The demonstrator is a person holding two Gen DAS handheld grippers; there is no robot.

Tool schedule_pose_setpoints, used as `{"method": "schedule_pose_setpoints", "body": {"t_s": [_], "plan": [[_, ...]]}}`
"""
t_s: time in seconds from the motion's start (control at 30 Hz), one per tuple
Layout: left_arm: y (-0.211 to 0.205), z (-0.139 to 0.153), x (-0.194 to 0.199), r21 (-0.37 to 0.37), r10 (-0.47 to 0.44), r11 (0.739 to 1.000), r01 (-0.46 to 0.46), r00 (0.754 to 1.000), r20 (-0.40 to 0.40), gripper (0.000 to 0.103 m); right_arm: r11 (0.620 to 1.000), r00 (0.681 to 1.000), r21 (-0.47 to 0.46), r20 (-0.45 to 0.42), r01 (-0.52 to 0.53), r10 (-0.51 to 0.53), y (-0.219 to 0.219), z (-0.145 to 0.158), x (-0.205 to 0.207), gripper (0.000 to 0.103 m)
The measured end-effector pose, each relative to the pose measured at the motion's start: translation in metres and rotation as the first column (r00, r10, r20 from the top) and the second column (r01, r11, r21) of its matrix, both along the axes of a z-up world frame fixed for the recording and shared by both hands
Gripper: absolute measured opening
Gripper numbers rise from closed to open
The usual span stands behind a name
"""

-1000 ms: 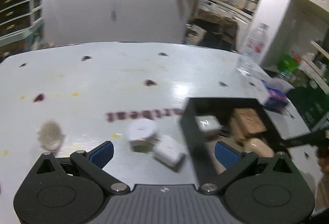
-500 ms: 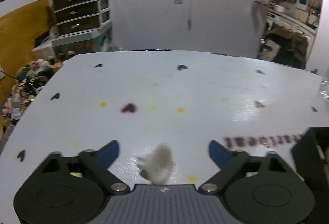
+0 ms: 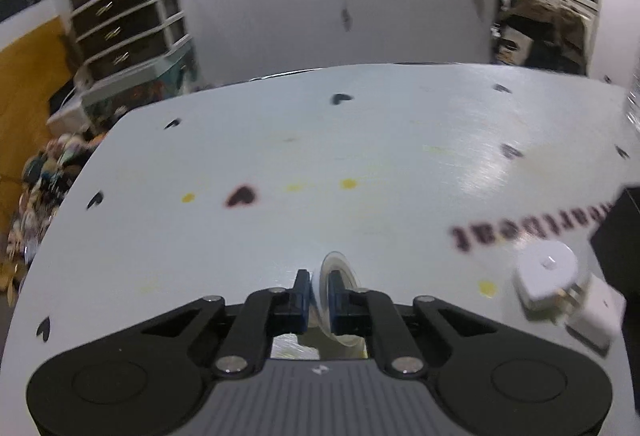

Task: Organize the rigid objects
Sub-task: 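Grasp the clear round lid with the left gripper, then carry the clear lid with the left gripper into the box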

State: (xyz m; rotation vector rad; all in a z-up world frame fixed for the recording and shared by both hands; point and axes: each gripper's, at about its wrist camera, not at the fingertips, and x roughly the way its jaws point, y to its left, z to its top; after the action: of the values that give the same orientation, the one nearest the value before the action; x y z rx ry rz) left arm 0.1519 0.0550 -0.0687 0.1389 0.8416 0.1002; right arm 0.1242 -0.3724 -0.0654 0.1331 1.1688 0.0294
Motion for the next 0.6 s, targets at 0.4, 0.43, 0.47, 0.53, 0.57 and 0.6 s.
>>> {"method": "schedule_pose_setpoints", "body": {"t_s": [0.4, 0.43, 0.47, 0.53, 0.57, 0.6], "plan": [[-0.095, -0.014, -0.062, 0.185, -0.389, 0.906, 0.382, 0.921, 0.002, 0.010, 1.000, 1.000, 0.001, 0.001, -0.006, 0.006, -0.001, -0.001, -0.001, 0.005], [-0.098, -0.014, -0.065, 0.168, -0.408, 0.900, 0.403, 0.913, -0.002, 0.010, 1.000, 1.000, 0.001, 0.002, -0.007, 0.007, -0.001, -0.001, -0.001, 0.005], [-0.100, -0.013, -0.066, 0.151, -0.423, 0.895, 0.419, 0.906, -0.005, 0.010, 1.000, 1.000, 0.001, 0.002, -0.008, 0.008, -0.001, -0.001, -0.001, 0.005], [-0.106, -0.012, -0.071, 0.096, -0.444, 0.891, 0.443, 0.896, -0.013, 0.010, 1.000, 1.000, 0.002, 0.003, -0.009, 0.009, -0.001, 0.000, -0.001, 0.005], [-0.107, -0.011, -0.072, 0.059, -0.449, 0.892, 0.449, 0.893, -0.017, 0.010, 1.000, 1.000, 0.003, 0.004, -0.010, 0.010, -0.001, -0.001, -0.001, 0.005], [-0.108, -0.009, -0.073, 0.021, -0.452, 0.891, 0.453, 0.892, -0.022, 0.010, 1.000, 1.000, 0.003, 0.004, -0.011, 0.011, -0.001, -0.001, -0.002, 0.005]]}}
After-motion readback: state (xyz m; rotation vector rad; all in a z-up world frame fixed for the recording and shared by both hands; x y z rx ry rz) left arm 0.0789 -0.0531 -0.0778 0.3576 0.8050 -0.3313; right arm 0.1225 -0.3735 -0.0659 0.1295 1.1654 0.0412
